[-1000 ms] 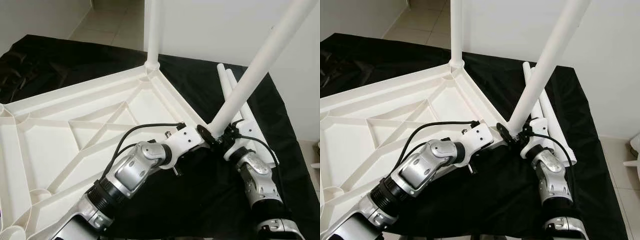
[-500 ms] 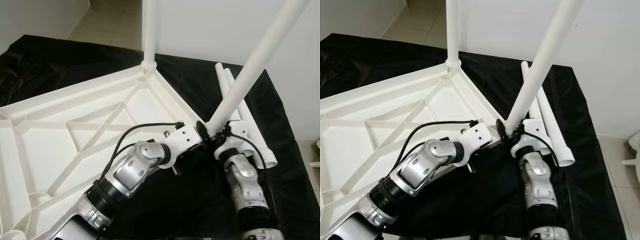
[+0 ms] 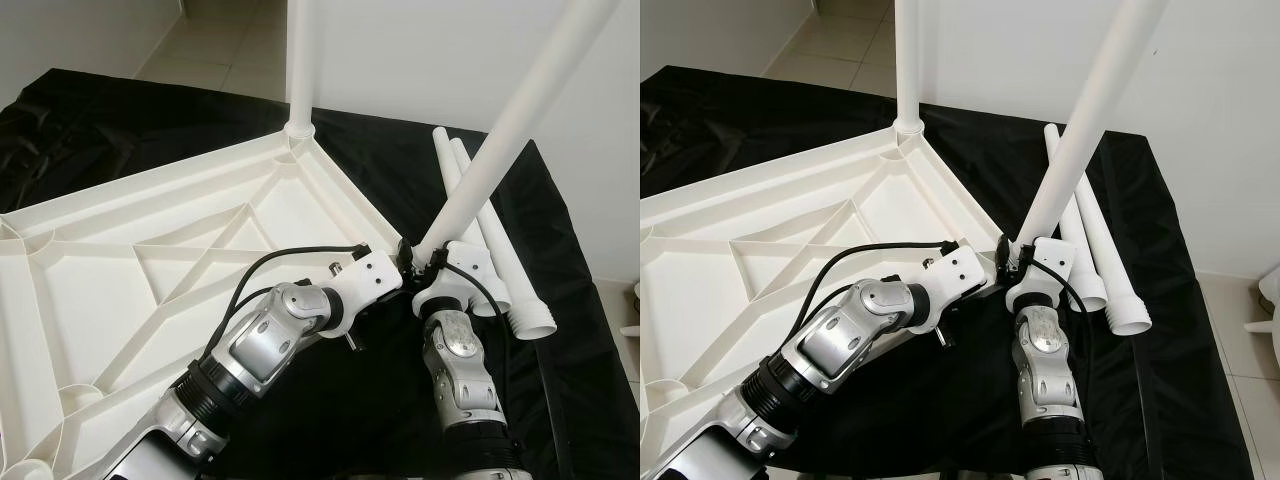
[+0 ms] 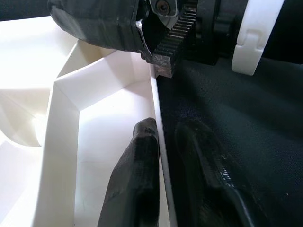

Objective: Building children table

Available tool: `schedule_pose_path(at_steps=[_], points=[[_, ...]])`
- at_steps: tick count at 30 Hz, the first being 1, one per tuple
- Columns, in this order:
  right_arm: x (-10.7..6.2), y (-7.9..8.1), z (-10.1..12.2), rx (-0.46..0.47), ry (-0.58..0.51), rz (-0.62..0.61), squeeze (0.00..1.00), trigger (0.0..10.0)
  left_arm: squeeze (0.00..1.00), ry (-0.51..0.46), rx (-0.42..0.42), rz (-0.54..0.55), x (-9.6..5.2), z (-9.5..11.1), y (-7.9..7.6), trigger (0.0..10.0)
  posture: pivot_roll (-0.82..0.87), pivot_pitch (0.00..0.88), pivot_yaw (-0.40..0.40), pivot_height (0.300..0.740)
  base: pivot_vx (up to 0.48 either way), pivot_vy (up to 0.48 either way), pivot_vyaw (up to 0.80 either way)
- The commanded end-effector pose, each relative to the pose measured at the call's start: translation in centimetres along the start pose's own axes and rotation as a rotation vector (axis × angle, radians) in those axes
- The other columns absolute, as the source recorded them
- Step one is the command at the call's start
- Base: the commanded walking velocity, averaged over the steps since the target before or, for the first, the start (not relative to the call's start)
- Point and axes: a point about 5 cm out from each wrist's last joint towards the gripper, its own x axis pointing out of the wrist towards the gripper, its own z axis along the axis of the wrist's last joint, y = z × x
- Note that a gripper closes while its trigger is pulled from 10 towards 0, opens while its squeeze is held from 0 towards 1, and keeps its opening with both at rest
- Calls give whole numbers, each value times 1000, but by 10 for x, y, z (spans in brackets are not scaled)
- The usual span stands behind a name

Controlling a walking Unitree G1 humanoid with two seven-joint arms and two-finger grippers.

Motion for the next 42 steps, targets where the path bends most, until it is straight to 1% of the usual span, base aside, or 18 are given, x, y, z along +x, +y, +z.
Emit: schedule_pose_path(at_steps=[1, 3, 4, 9, 15, 19, 20, 21, 23, 25, 26, 30, 31, 32, 33, 34, 36, 42], points=[[-5, -8, -10, 2, 58, -57, 0, 10000, 0, 123, -63, -125, 9, -30, -21, 10000, 34, 76, -68, 740, 0, 0, 0], [-5, -6, -10, 10, 56, -50, 0, 10000, 0, 123, -63, -126, 9, -30, -22, 10000, 34, 76, -68, 740, 0, 0, 0], [-6, -5, -9, 24, 46, -30, 1000, 10000, 0, 122, -64, -127, 10, -30, -22, 10000, 34, 77, -68, 740, 0, 0, 0], [-8, -2, -5, 44, 31, 9, 1000, 10000, 0, 122, -69, -126, 10, -30, -22, 10000, 35, 79, -71, 740, 0, 0, 0], [-7, -6, -3, 43, 15, 49, 1000, 10000, 0, 122, -71, -124, 10, -30, -22, 10000, 35, 80, -70, 740, 0, 0, 0], [-7, -10, -2, 47, 5, 139, 1000, 10000, 0, 122, -71, -124, 10, -30, -22, 10000, 33, 83, -68, 740, 0, 0, 0], [-7, -12, -3, 38, 4, 194, 1000, 10000, 0, 122, -71, -125, 10, -30, -22, 10000, 33, 85, -65, 740, 0, 0, 0], [-8, -15, -4, 46, 13, 253, 0, 10000, 0, 123, -71, -124, 10, -30, -22, 10000, 33, 85, -65, 740, 0, 0, 0], [-9, -18, -5, 52, 19, 292, 0, 10000, 0, 123, -72, -124, 9, -30, -22, 10000, 33, 85, -65, 740, 0, 0, 0], [-7, -31, -6, 9, 21, 352, 0, 10000, 0, 124, -74, -124, 9, -30, -21, 10000, 30, 95, -57, 740, 0, 0, 0], [-7, -31, -6, 9, 21, 352, 0, 10000, 0, 124, -74, -124, 9, -30, -21, 10000, 30, 95, -57, 740, 0, 0, 0], [-3, -48, -7, -35, 26, 404, 0, 10000, 0, 125, -74, -123, 8, -30, -20, 10000, 31, 99, -52, 740, 0, 0, 0], [1, -57, -7, -49, 33, 410, 0, 10000, 0, 125, -72, -122, 7, -30, -20, 10000, 32, 100, -49, 740, 0, 0, 0], [1, -57, -7, -49, 33, 410, 0, 10000, 0, 125, -72, -122, 7, -30, -20, 10000, 32, 100, -49, 740, 0, 0, 0], [3, -63, -7, -58, 37, 413, 0, 10000, 0, 125, -71, -122, 7, -30, -20, 10000, 32, 100, -49, 740, 0, 0, 0], [3, -63, -7, -58, 37, 413, 0, 10000, 0, 125, -71, -122, 7, -30, -20, 10000, 32, 100, -49, 740, 0, 0, 0], [8, -72, -7, -68, 49, 444, 0, 10000, 0, 126, -71, -122, 7, -30, -20, 10000, 31, 102, -45, 740, 0, 0, 0], [15, -75, -5, -88, 51, 519, 0, 10000, 0, 126, -69, -123, 8, -29, -19, 10000, 30, 104, -42, 740, 0, 0, 0]])
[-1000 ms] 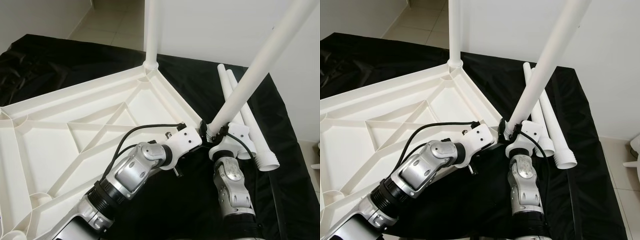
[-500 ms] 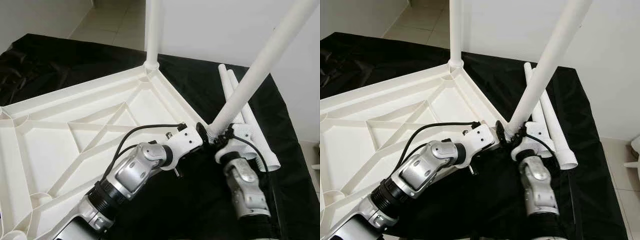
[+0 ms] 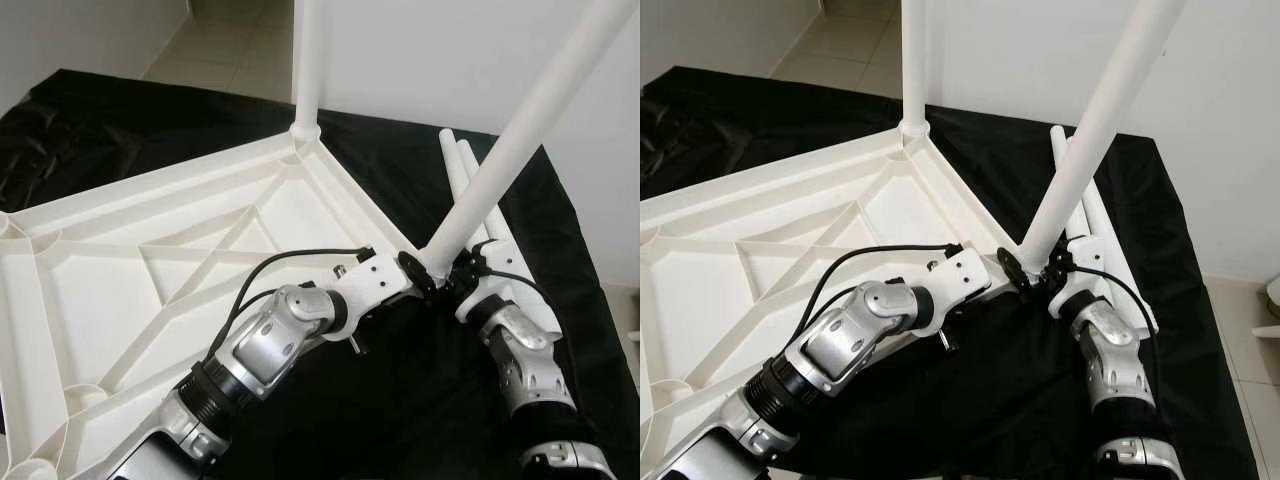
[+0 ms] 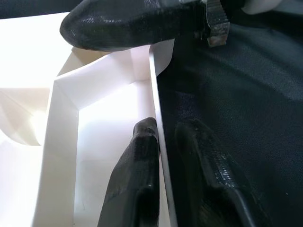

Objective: Building children table

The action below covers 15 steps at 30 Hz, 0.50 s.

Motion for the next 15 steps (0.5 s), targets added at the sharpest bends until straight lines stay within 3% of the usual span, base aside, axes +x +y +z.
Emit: schedule_pose_path(at_steps=[1, 3, 4, 5, 6, 7, 15], points=[[-11, -17, -8, 2, 46, -52, 0, 10000, 0, 126, -74, -112, 7, -30, -16, 10000, 32, 105, -43, 740, 0, 0, 0], [-10, -17, -8, -1, 47, -44, 0, 10000, 0, 126, -74, -113, 7, -30, -16, 10000, 32, 105, -43, 740, 0, 0, 0], [-9, -18, -8, -2, 45, -41, 0, 7882, 0, 126, -74, -112, 7, -30, -16, 10000, 33, 105, -43, 740, 0, 0, 0], [-8, -18, -8, 0, 44, -36, 0, 4902, 0, 126, -75, -112, 7, -30, -16, 10000, 33, 105, -43, 740, 0, 0, 0], [-8, -18, -8, 2, 41, -29, 0, 3216, 0, 126, -75, -111, 7, -30, -16, 10000, 35, 105, -44, 740, 0, 0, 0], [-8, -18, -10, 15, 42, -22, 0, 0, 0, 127, -76, -110, 7, -30, -16, 10000, 37, 105, -44, 740, 0, 0, 0], [-7, -16, -14, 61, 36, -10, 0, 0, 0, 127, -77, -109, 7, -30, -16, 10000, 35, 105, -43, 740, 0, 0, 0]])
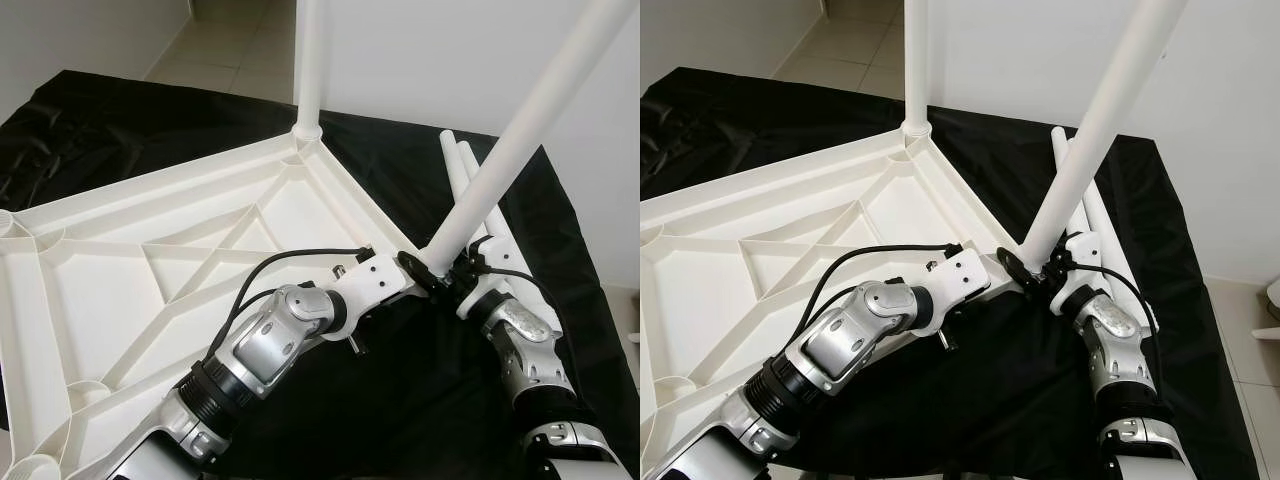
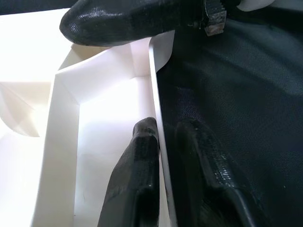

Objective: Building children table

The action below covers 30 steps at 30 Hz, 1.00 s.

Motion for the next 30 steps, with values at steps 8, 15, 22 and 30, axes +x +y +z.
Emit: schedule_pose_path(at_steps=[8, 15, 22, 30], points=[[-6, -4, -9, 72, 24, -119, 0, 10000, 0, 121, -77, -112, 7, -29, -17, 10000, 31, 107, -48, 740, 0, 0, 0], [-2, 4, -14, 47, 39, -175, 0, 10000, 0, 120, -77, -111, 7, -29, -17, 10000, 32, 106, -52, 740, 0, 0, 0], [4, 10, -21, 77, 79, -349, 0, 10000, 0, 121, -81, -109, 7, -29, -17, 10000, 34, 97, -55, 740, 0, 0, 0], [15, 31, -15, 125, 28, -445, 0, 10000, 0, 121, -78, -111, 8, -29, -17, 10000, 35, 91, -59, 740, 0, 0, 0]])
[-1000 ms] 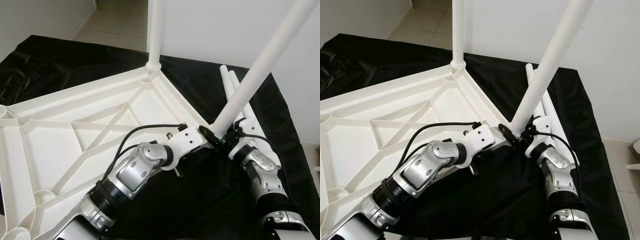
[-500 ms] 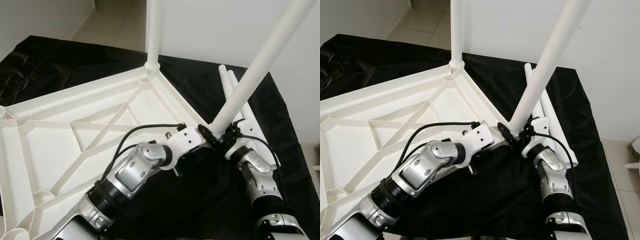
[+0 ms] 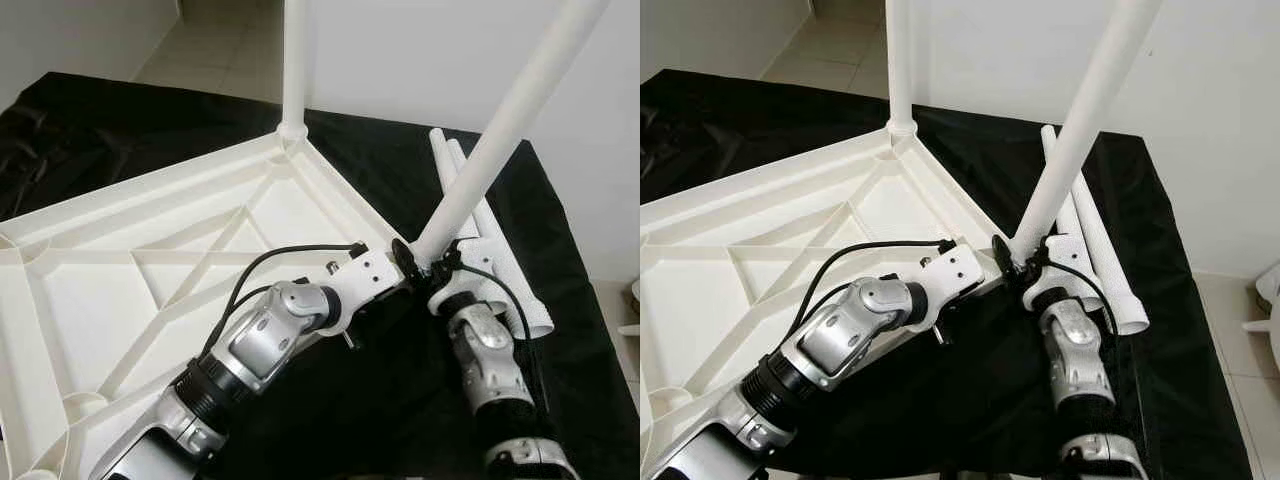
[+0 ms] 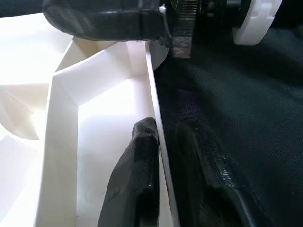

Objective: Building children table

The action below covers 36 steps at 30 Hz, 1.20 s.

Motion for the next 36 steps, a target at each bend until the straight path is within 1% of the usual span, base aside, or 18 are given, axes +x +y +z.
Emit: schedule_pose_path(at_steps=[1, 2, 3, 5, 6, 7, 8, 10, 11, 13, 15, 17, 23, 24, 25, 26, 32, 36], points=[[-2, 1, -10, 45, 61, -99, 0, 10000, 0, 116, -66, -129, 10, -28, -22, 10000, 36, 88, -61, 740, 0, 0, 0], [-2, 6, -9, 44, 54, -126, 0, 10000, 0, 116, -66, -129, 10, -28, -22, 10000, 36, 88, -61, 740, 0, 0, 0], [-2, 6, -9, 44, 54, -126, 0, 10000, 0, 116, -66, -129, 10, -28, -22, 10000, 36, 88, -61, 740, 0, 0, 0], [0, 16, -5, 45, 24, -157, 0, 10000, 0, 115, -66, -130, 10, -28, -23, 10000, 37, 85, -64, 740, 0, 0, 0], [0, 16, -5, 45, 24, -157, 0, 10000, 0, 115, -66, -130, 10, -28, -23, 10000, 37, 85, -64, 740, 0, 0, 0], [2, 22, -5, 57, 29, -176, 0, 10000, 0, 115, -67, -131, 11, -28, -23, 10000, 38, 81, -67, 740, 0, 0, 0], [2, 22, -5, 57, 29, -176, 0, 10000, 0, 115, -67, -131, 11, -28, -23, 10000, 38, 81, -67, 740, 0, 0, 0], [4, 35, -4, 60, 34, -199, 0, 10000, 0, 115, -69, -132, 11, -28, -24, 10000, 40, 79, -70, 740, 0, 0, 0], [4, 35, -4, 60, 34, -199, 0, 10000, 0, 115, -69, -132, 11, -28, -24, 10000, 40, 79, -70, 740, 0, 0, 0], [3, 42, -4, 52, 35, -204, 0, 10000, 0, 114, -71, -131, 11, -28, -25, 10000, 40, 79, -71, 740, 0, 0, 0], [2, 43, -4, 50, 36, -205, 0, 10000, 0, 114, -72, -131, 12, -28, -25, 10000, 39, 80, -71, 740, 0, 0, 0], [1, 37, -5, 34, 49, -228, 0, 10000, 0, 114, -74, -133, 12, -28, -25, 10000, 37, 80, -70, 740, 0, 0, 0], [1, 34, -3, 39, 42, -230, 0, 10000, 0, 113, -73, -136, 12, -28, -26, 10000, 33, 80, -70, 740, 0, 0, 0], [0, 35, -2, 55, 28, -214, 835, 10000, 0, 113, -73, -137, 12, -28, -26, 10000, 33, 79, -71, 740, 0, 0, 0], [0, 35, -2, 55, 28, -214, 835, 10000, 0, 113, -73, -137, 12, -28, -26, 10000, 33, 79, -71, 740, 0, 0, 0], [-1, 38, -1, 69, 19, -192, 1000, 10000, 0, 113, -73, -137, 12, -28, -26, 10000, 35, 79, -71, 740, 0, 0, 0], [-2, 41, 3, 65, -12, -163, 1000, 10000, 0, 113, -74, -135, 11, -28, -26, 10000, 38, 84, -72, 740, 0, 0, 0], [-3, 32, 8, 70, -37, -113, 976, 10000, 0, 115, -78, -132, 10, -28, -26, 10000, 37, 88, -70, 740, 0, 0, 0]])
